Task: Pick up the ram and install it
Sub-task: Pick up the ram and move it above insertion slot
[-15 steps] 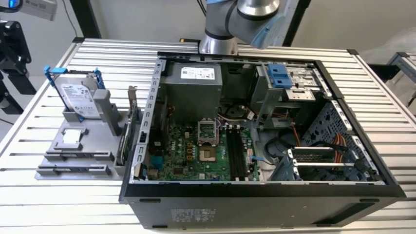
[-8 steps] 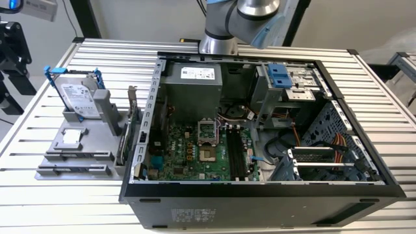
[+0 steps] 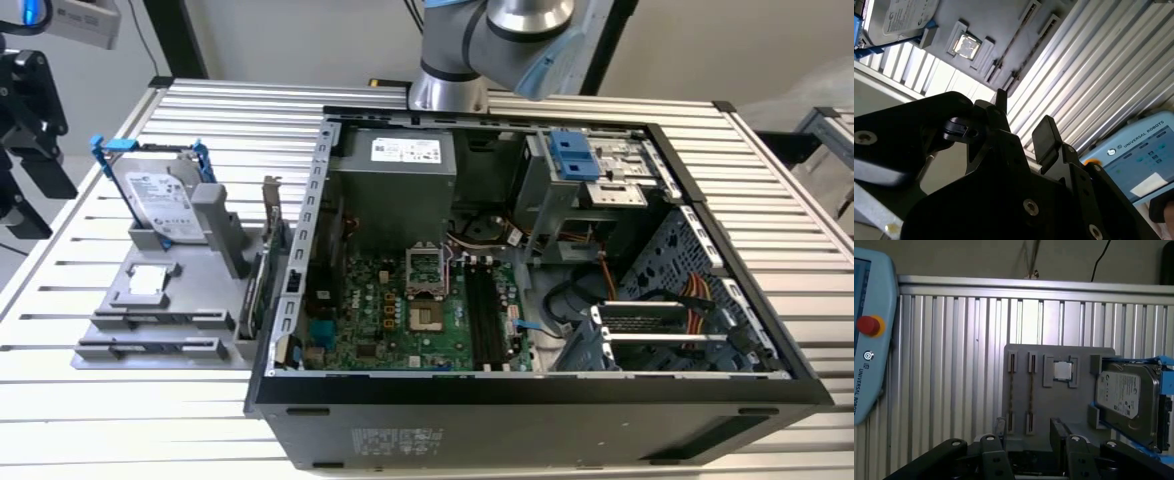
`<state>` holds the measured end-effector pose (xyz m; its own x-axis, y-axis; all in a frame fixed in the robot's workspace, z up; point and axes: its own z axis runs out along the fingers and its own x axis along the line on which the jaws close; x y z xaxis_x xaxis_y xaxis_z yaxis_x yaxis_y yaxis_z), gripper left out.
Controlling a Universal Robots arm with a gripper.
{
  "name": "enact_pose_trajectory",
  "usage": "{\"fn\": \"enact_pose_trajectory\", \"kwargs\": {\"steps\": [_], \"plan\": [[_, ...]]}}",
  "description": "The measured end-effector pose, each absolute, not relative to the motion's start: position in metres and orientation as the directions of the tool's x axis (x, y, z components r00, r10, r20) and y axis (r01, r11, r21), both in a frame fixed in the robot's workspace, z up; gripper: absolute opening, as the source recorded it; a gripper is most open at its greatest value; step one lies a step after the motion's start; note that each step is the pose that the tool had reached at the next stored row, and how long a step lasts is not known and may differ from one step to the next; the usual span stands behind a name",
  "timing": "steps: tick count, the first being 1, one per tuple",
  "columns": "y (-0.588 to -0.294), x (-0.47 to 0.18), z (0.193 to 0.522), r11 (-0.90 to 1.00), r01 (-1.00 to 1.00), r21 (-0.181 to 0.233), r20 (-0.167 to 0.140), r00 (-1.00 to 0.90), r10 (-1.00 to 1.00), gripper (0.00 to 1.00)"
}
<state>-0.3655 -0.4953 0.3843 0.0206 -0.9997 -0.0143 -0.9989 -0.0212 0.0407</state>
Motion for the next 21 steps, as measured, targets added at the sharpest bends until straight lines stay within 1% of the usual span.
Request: {"fn": "enact_pose_trajectory", "kwargs": {"steps": [12,21], "plan": [[-0.495,-0.366,0.376,-0.017,-0.999,0.027,-0.011,0.017,-1.0,1.0],[-0.495,-0.366,0.371,-0.013,-1.0,0.027,-0.002,0.013,-1.0,1.0]]}}
